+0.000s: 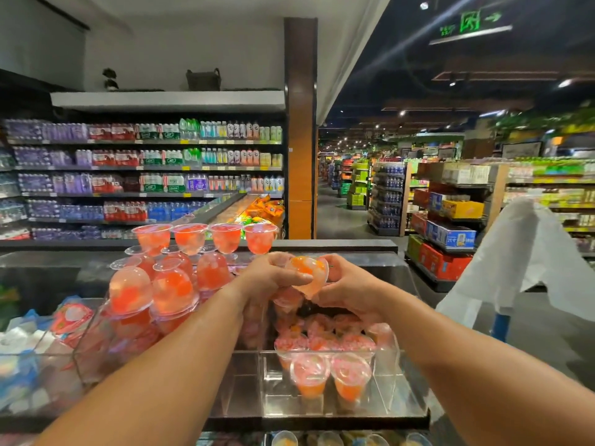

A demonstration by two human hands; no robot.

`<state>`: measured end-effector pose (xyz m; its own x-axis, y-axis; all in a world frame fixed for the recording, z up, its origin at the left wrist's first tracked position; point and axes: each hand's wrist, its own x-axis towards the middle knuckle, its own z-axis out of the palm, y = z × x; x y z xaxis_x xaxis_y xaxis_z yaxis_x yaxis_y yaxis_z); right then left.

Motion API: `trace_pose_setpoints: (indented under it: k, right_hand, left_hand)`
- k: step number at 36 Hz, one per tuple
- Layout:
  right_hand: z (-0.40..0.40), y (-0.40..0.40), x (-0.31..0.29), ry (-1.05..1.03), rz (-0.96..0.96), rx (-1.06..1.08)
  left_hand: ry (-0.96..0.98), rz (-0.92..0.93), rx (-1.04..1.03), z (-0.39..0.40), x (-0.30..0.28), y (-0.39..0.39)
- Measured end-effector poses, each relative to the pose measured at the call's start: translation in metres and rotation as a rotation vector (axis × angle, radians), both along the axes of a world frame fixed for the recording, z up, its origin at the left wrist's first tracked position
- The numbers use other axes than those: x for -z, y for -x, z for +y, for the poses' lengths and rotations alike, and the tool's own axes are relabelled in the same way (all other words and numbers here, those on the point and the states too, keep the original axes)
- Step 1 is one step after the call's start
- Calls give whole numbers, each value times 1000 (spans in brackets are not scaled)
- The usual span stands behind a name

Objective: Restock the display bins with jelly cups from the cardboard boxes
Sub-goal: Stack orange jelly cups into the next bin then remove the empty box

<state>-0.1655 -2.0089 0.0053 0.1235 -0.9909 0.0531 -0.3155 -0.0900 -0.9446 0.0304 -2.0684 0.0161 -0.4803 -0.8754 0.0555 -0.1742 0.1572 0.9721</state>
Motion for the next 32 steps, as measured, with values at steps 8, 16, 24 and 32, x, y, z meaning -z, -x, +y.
trace_pose_setpoints:
  k: [8,16,24,32]
  right_hand:
    - [2,1,-22,-53,188,79]
    - [12,13,-27,26,576,206]
    - [43,74,-58,177,620,489]
    - [87,164,-27,77,585,750]
  left_hand:
    - [112,-214,49,15,8,25]
    - [69,-126,-41,11,37,53]
    - [112,-417,-138,-17,64,116]
    - [86,-523,-88,-33,81,182]
